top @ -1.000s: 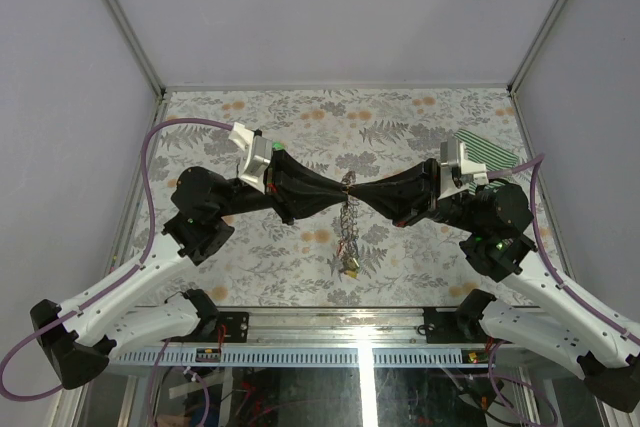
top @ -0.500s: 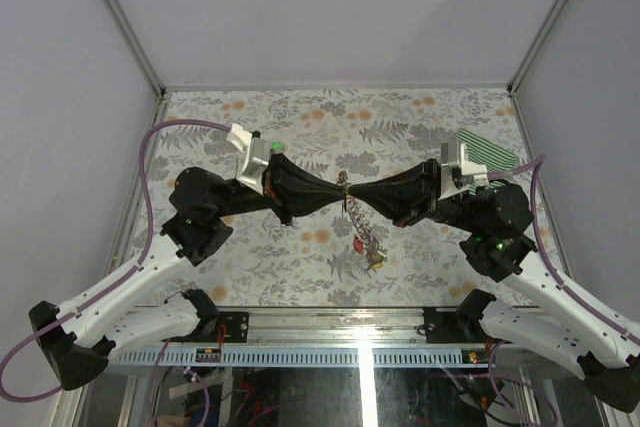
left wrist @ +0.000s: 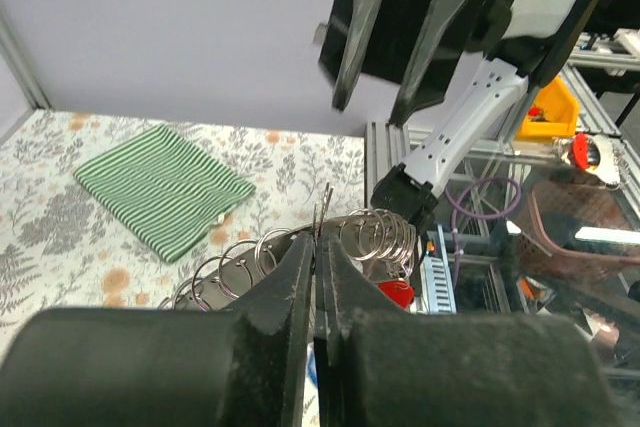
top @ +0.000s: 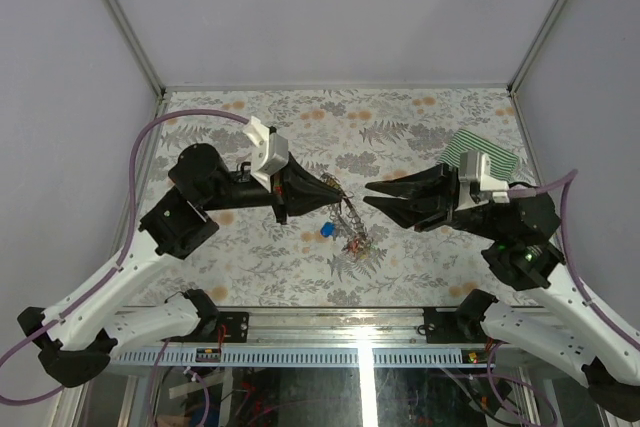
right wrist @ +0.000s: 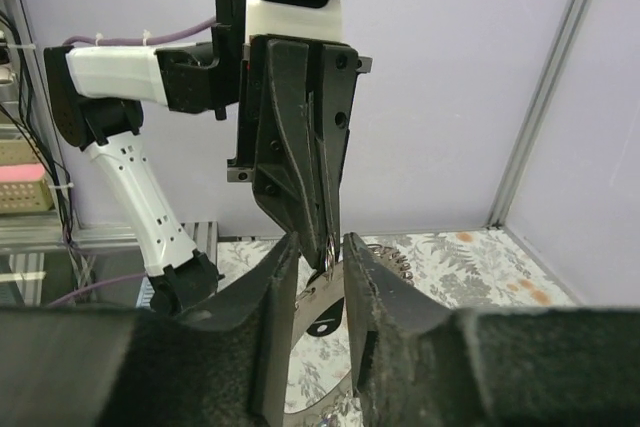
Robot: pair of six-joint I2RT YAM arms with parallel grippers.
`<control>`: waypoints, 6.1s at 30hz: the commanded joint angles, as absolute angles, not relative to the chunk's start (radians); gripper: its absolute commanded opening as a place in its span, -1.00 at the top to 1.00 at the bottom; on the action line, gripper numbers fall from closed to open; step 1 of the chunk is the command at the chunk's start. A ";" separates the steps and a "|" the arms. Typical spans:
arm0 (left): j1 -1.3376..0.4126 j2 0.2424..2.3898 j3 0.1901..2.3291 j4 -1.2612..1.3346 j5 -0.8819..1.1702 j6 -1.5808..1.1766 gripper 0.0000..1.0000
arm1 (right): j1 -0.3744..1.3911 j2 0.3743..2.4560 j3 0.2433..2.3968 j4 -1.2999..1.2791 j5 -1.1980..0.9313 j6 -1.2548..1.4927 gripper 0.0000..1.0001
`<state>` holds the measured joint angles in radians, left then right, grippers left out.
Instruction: Put the keys on the keyring
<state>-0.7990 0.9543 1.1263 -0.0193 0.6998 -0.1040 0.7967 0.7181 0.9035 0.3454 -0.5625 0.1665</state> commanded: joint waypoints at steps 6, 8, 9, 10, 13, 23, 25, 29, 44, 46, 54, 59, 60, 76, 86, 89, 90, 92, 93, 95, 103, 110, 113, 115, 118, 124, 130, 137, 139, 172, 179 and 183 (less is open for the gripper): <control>-0.805 1.034 1.295 -0.395 0.744 0.096 1.00 | 0.801 0.757 1.100 -0.071 -0.580 -0.050 0.26; -0.804 1.058 1.321 -0.449 0.747 0.115 1.00 | 0.801 0.778 1.129 -0.135 -0.601 -0.077 0.23; -0.804 1.067 1.331 -0.474 0.745 0.125 1.00 | 0.801 0.788 1.142 -0.157 -0.610 -0.082 0.22; -0.804 1.075 1.340 -0.495 0.742 0.131 1.00 | 0.802 0.798 1.153 -0.179 -0.621 -0.087 0.20; -0.804 1.094 1.359 -0.534 0.742 0.147 1.00 | 0.801 0.834 1.184 -0.243 -0.642 -0.098 0.15; -0.805 1.117 1.382 -0.558 0.744 0.156 1.00 | 0.800 0.948 1.241 -0.365 -0.674 -0.122 0.14; -0.805 1.122 1.385 -0.560 0.748 0.156 1.00 | 0.801 0.962 1.241 -0.367 -0.680 -0.129 0.15; -0.806 1.131 1.390 -0.561 0.753 0.155 1.00 | 0.801 0.989 1.248 -0.375 -0.693 -0.147 0.17; -0.806 1.132 1.400 -0.566 0.760 0.161 1.00 | 0.801 1.012 1.251 -0.385 -0.686 -0.165 0.67; -0.805 1.131 1.399 -0.565 0.757 0.161 1.00 | 0.801 1.005 1.242 -0.371 -0.682 -0.157 0.84; -0.806 1.093 1.359 -0.511 0.753 0.152 0.77 | 0.802 0.956 1.212 -0.283 -0.687 -0.085 1.00; -0.805 1.030 1.297 -0.402 0.757 0.129 0.61 | 0.802 0.933 1.210 -0.261 -0.687 -0.060 1.00; -0.805 1.020 1.285 -0.384 0.757 0.125 0.61 | 0.801 0.930 1.211 -0.259 -0.686 -0.059 1.00; -0.806 1.030 1.241 -0.311 0.803 0.103 0.39 | 0.801 0.902 1.207 -0.224 -0.664 -0.032 1.00; -0.806 1.039 1.244 -0.302 0.793 0.110 0.84 | 0.801 0.902 1.207 -0.207 -0.660 -0.028 1.00; -0.806 1.042 1.246 -0.309 0.792 0.117 1.00 | 0.802 0.900 1.206 -0.201 -0.658 -0.024 1.00; -0.806 1.043 1.247 -0.312 0.790 0.121 1.00 | 0.802 0.898 1.205 -0.199 -0.657 -0.022 1.00; -0.805 1.045 1.250 -0.319 0.791 0.131 1.00 | 0.801 0.891 1.200 -0.190 -0.650 -0.014 1.00; -0.805 1.045 1.251 -0.322 0.792 0.134 1.00 | 0.800 0.887 1.196 -0.184 -0.646 -0.008 1.00; -0.806 1.045 1.248 -0.324 0.791 0.140 1.00 | 0.801 0.875 1.189 -0.165 -0.628 0.007 1.00; -0.806 1.026 1.219 -0.300 0.799 0.148 1.00 | 0.801 0.821 1.132 -0.035 -0.579 0.106 1.00; -0.806 0.997 1.163 -0.208 0.825 0.106 1.00 | 0.800 0.791 1.044 0.156 -0.535 0.227 1.00; -0.806 0.988 1.140 -0.167 0.833 0.086 1.00 | 0.800 0.783 1.011 0.250 -0.520 0.265 1.00; -0.805 0.983 1.129 -0.149 0.832 0.078 1.00 | 0.801 0.782 1.000 0.289 -0.514 0.284 1.00; -0.807 0.973 1.112 -0.112 0.836 0.060 1.00 | 0.801 0.776 0.975 0.354 -0.505 0.308 1.00; -0.810 0.957 1.077 -0.017 0.844 0.004 1.00 | 0.800 0.763 0.889 0.532 -0.480 0.364 1.00; -0.815 0.943 1.063 0.075 0.837 -0.046 1.00 | 0.801 0.733 0.742 0.781 -0.395 0.393 1.00; -0.815 0.888 1.041 0.182 0.734 -0.123 0.61 | 0.801 0.700 0.720 0.793 -0.428 0.337 1.00; -0.816 0.875 1.025 0.235 0.707 -0.163 0.54 | 0.801 0.693 0.734 0.766 -0.446 0.315 1.00; -0.834 0.968 0.957 0.509 0.699 -0.312 0.26 | 0.800 0.729 0.824 0.691 -0.546 0.277 1.00; -0.841 0.983 0.961 0.509 0.704 -0.307 0.43 | 0.801 0.733 0.830 0.695 -0.557 0.282 1.00; -0.843 0.985 0.966 0.509 0.705 -0.304 0.56 | 0.801 0.731 0.830 0.692 -0.559 0.282 1.00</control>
